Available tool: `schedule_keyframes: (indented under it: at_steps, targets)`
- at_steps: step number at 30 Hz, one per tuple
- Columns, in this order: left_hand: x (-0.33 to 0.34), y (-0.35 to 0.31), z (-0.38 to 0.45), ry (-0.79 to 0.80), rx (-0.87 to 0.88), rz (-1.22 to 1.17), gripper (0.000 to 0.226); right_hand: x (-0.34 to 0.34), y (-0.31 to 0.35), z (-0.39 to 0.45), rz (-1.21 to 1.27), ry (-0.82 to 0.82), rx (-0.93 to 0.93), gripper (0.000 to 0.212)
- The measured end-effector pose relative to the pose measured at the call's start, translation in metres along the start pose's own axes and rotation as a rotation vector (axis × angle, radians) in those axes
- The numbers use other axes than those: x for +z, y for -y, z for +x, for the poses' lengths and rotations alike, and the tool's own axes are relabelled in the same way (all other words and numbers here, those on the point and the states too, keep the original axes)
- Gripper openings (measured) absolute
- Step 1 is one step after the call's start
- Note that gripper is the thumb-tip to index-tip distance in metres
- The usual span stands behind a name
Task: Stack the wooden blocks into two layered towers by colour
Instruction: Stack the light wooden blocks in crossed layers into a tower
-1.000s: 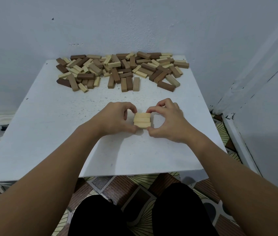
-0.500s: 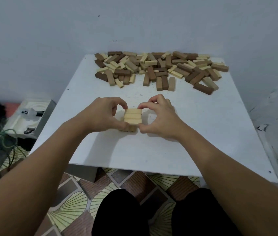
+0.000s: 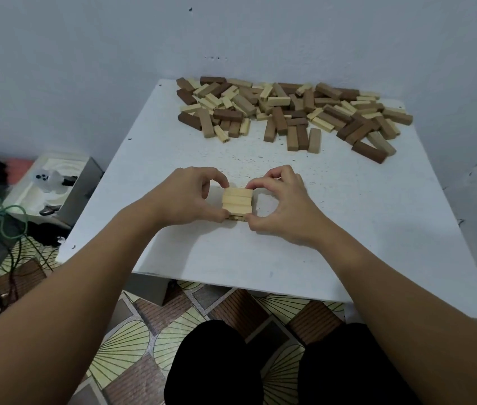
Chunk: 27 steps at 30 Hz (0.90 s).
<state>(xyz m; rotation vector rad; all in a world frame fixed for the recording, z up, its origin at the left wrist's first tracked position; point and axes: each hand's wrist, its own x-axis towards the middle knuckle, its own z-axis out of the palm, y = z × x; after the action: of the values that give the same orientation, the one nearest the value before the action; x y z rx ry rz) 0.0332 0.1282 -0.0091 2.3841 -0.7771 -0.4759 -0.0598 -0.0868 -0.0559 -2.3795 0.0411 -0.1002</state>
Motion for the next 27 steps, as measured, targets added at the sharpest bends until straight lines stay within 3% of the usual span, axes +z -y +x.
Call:
schedule_keyframes:
  at_steps: [20, 27]
  targets:
    - [0.007, 0.012, -0.001, -0.008, -0.017, -0.149, 0.045, -0.003, -0.002, -0.001, 0.004, 0.054, 0.037, 0.054]
    - [0.003, 0.011, -0.011, -0.027, -0.056, -0.285, 0.055, -0.005, -0.004, -0.001, 0.02, 0.074, 0.033, 0.055]
